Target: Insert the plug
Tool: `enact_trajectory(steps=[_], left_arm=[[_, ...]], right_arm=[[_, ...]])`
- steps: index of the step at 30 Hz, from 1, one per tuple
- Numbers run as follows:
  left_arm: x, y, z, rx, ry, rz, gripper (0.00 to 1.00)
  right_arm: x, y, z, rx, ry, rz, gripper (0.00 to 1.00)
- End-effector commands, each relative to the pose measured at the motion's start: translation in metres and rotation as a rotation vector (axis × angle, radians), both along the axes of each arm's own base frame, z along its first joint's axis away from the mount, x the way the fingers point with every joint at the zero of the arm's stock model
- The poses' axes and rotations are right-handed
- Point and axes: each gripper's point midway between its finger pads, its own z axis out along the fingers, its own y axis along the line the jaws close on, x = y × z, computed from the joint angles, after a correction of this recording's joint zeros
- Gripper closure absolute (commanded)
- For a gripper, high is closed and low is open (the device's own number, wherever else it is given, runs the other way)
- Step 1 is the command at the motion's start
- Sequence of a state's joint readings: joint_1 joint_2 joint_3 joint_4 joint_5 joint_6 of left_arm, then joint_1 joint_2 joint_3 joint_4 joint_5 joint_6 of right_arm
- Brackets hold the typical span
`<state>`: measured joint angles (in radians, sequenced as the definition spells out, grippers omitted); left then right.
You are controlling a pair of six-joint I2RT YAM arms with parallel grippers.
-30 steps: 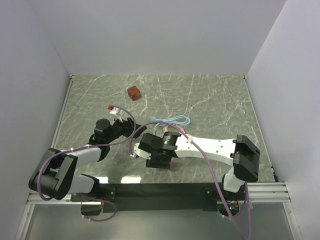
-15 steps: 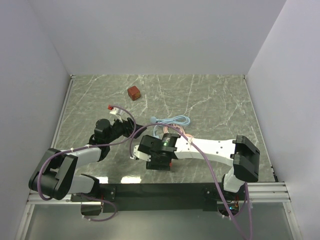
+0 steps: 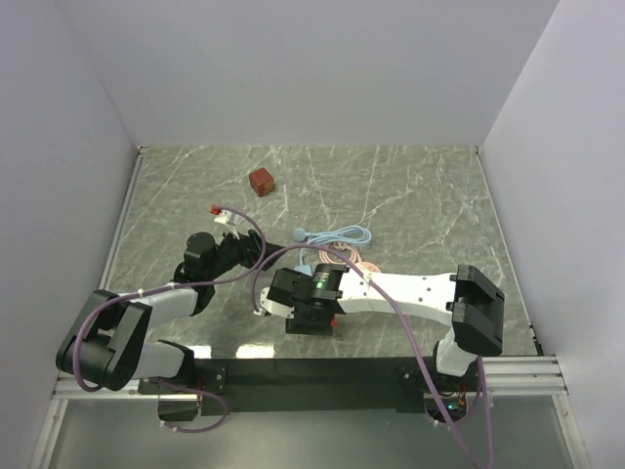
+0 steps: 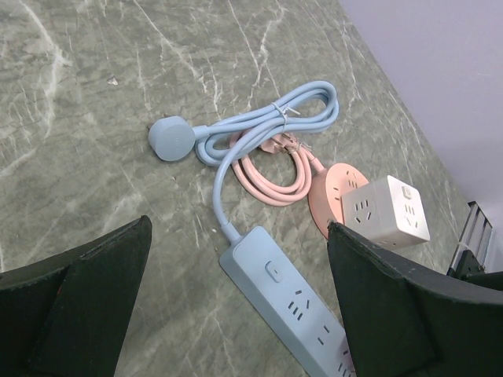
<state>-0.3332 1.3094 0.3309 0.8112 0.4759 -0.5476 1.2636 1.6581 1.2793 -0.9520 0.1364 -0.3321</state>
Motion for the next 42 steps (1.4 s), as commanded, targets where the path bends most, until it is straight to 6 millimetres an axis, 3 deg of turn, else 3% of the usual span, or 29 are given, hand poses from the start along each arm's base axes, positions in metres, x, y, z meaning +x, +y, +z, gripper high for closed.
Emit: enact_trajectory(steps=[1, 10, 16, 30, 42], left_arm=[[-0.002, -0.002, 0.017, -0.038, -0.053, -0.019, 0.0], [-0.002, -0.003, 0.017, -0.039, -0.056, -0.025, 0.01], [-0.001, -0.004, 0.015, -0.038, -0.05, -0.026, 0.01], [-0.002, -0.005, 0.015, -0.041, -0.047, -0.039, 0.0], [-0.004, -0.006, 0.015, -0.048, -0.047, -0.046, 0.01]], right_arm=[[0.009, 0.012, 0.009, 0.028, -0.046, 0.013, 1.0], [0.007, 0.022, 0.008, 0.041, -0.028, 0.026, 1.0], [0.005, 0.018, 0.009, 0.037, -0.022, 0.033, 1.0], [0.01, 0.022, -0.008, -0.058, -0.076, 0.096, 1.0], [0.023, 0.046, -0.017, -0.076, -0.12, 0.159, 1.0]])
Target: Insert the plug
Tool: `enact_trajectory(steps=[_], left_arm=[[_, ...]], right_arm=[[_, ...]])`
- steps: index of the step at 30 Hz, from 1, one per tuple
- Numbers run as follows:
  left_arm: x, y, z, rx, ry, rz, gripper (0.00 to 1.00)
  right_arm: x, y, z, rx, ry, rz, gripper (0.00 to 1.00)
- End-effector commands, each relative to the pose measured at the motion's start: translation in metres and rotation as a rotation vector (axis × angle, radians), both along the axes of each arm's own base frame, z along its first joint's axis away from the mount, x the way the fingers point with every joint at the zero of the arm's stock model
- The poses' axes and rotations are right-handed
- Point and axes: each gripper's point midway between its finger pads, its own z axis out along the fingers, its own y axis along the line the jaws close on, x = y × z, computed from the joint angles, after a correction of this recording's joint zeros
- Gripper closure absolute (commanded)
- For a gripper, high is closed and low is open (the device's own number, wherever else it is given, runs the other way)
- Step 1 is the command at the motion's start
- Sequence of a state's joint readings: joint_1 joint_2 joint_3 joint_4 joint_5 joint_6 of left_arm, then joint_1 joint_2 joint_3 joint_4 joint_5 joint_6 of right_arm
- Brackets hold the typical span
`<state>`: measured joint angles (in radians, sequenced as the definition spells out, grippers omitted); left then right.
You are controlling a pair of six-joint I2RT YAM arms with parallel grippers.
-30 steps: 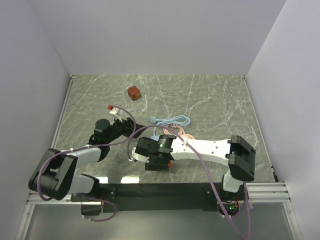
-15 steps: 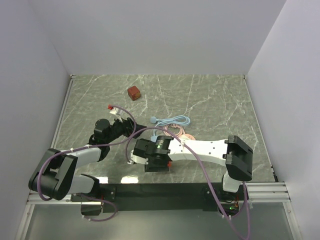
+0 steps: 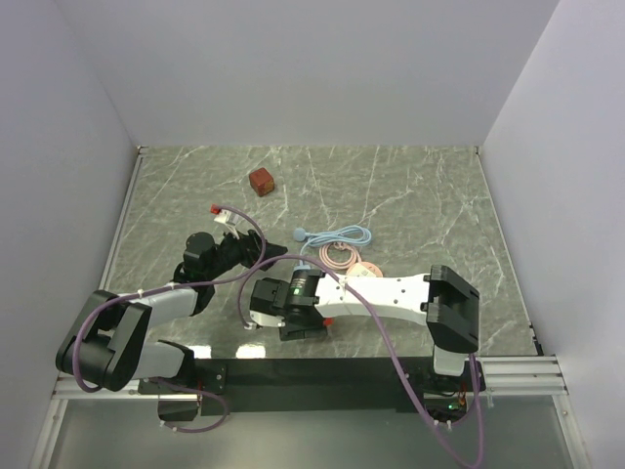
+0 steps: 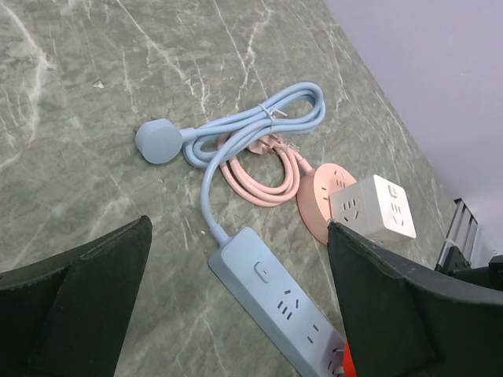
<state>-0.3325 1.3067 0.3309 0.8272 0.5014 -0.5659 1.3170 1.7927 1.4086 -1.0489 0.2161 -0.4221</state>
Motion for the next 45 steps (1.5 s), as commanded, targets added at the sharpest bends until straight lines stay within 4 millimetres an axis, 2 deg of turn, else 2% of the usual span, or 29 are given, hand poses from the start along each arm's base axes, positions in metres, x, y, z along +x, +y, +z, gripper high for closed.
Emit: enact_trajectory(steps=[1, 11, 15, 24, 35, 45], left_arm=[[-0.001, -0.003, 0.01, -0.026, -0.044, -0.024, 0.0], [-0.002, -0.003, 0.01, -0.026, -0.043, -0.029, 0.01], [-0.001, -0.002, 0.009, -0.024, -0.04, -0.024, 0.0], [0.001, -0.002, 0.006, -0.025, -0.03, -0.02, 0.0], [0.002, -0.002, 0.004, -0.026, -0.027, -0.017, 0.01], [0.002, -0.001, 0.004, -0.029, -0.024, -0.012, 0.0]], right_arm=[[0.021, 0.034, -0.018, 0.058, -0.06, 0.044, 1.0], [0.025, 0.041, -0.023, 0.094, -0.044, 0.053, 1.0], [0.032, 0.04, -0.028, 0.092, -0.036, 0.05, 1.0], [0.039, 0.053, -0.036, 0.111, -0.032, 0.064, 1.0], [0.034, 0.057, -0.057, 0.122, 0.009, 0.048, 1.0], [0.044, 0.066, -0.073, 0.173, -0.046, -0.011, 1.0]])
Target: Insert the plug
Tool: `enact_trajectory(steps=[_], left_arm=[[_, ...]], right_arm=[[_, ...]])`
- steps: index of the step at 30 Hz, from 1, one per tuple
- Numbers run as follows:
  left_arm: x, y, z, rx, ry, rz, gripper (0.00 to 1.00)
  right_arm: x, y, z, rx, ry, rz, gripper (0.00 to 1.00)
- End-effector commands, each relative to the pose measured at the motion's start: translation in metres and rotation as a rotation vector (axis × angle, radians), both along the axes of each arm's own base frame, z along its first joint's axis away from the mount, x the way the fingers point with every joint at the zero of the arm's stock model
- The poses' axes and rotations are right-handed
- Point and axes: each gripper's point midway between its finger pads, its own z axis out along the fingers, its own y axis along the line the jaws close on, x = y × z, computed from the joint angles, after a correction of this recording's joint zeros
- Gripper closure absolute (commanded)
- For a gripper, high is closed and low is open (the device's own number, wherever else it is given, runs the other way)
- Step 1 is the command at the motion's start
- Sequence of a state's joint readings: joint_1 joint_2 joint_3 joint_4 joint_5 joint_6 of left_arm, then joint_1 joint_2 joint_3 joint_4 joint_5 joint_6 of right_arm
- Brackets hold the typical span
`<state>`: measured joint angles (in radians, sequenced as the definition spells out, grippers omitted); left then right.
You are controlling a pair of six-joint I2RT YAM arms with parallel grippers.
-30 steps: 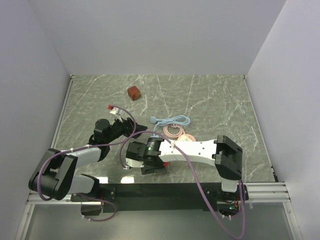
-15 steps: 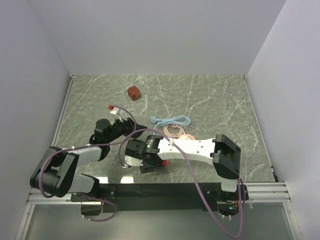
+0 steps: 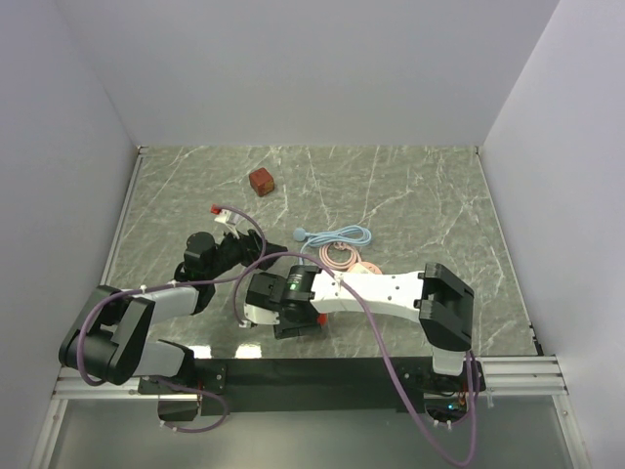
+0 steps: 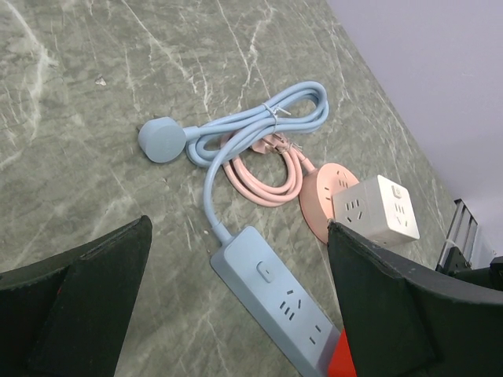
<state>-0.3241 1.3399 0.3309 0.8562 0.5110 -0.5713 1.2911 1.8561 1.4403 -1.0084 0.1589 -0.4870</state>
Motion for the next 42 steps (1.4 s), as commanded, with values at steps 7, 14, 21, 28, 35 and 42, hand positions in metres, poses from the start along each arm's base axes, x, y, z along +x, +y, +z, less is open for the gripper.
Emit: enact_trajectory(steps=[7, 14, 21, 28, 35, 42], left_arm=[[0.0, -0.002, 0.007, -0.024, -0.028, -0.015, 0.0], [0.0, -0.002, 0.006, -0.023, -0.029, -0.013, 0.01], [0.0, -0.001, 0.005, -0.021, -0.029, -0.007, 0.01], [0.001, -0.001, 0.007, -0.022, -0.03, -0.006, 0.0], [-0.001, 0.002, 0.008, -0.02, -0.037, 0.005, 0.01], [-0.001, 0.002, 0.01, -0.027, -0.039, 0.005, 0.01]], right_arm=[[0.045, 0.059, -0.067, 0.23, -0.105, -0.078, 1.0], [0.052, 0.061, -0.074, 0.252, -0.083, -0.073, 1.0], [0.051, 0.047, -0.078, 0.276, -0.058, -0.121, 1.0], [0.047, 0.05, -0.061, 0.377, -0.045, -0.16, 1.0], [0.052, 0.055, -0.04, 0.451, -0.084, -0.23, 1.0], [0.055, 0.04, -0.033, 0.578, -0.133, -0.419, 1.0]])
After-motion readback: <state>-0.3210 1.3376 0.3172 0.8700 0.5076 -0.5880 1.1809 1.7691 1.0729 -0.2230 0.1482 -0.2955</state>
